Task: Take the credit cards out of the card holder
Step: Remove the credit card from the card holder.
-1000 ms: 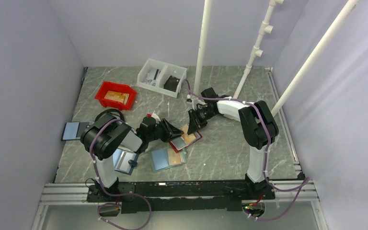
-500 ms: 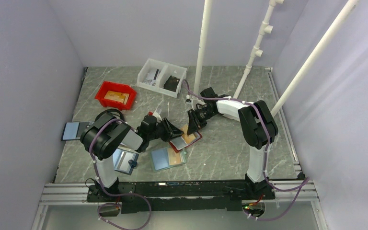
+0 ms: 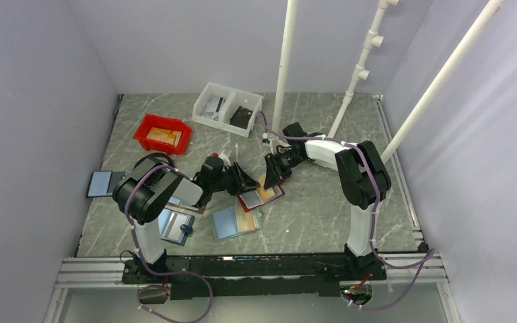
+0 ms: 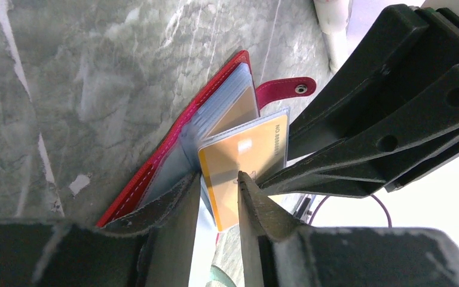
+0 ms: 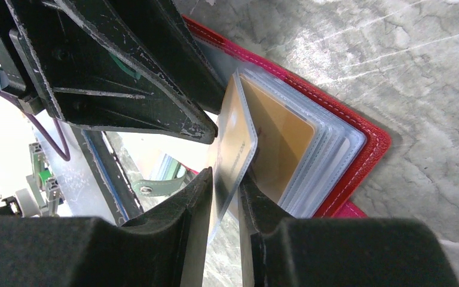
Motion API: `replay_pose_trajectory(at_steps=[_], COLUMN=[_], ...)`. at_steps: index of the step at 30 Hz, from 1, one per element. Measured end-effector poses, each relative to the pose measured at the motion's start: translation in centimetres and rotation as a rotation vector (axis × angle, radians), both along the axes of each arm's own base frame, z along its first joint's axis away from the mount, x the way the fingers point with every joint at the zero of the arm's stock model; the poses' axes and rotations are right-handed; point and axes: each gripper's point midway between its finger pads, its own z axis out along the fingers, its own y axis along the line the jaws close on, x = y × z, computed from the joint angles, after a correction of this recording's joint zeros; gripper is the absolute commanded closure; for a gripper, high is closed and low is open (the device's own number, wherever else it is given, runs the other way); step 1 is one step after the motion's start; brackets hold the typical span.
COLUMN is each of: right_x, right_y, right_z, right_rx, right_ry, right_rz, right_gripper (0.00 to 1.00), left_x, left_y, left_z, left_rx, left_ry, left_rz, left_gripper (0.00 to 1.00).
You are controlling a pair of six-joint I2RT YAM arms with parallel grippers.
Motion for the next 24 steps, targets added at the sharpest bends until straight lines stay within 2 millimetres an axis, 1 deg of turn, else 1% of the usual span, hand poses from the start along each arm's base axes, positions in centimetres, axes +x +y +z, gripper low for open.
replay_pose_trajectory(at_steps=[13,19,24], right_x=[0.07,0.07,0.07], right_y=[-0.28,-0.3,-0.29], right_z=[0.05,0.05,0.05], right_rx=[0.003,0.003,0.003], right_ry=[0.006,0.005,0.005], right_rz=[-0.004,-0.004,-0.004], right_gripper=[0.74,0.74,0.74], left_x=[-0.2,-0.32,-0.43], left_y=[-0.02,-0.15,-0.13], left_z=[0.09,0.29,0.35], left_rx=[-0.001,-0.01,-0.017], left_ry=[-0.005,-0.008,-0.011], left_rz=[-0.024,-0.034,-0.034], left_gripper=[0.6,0.55,0.53])
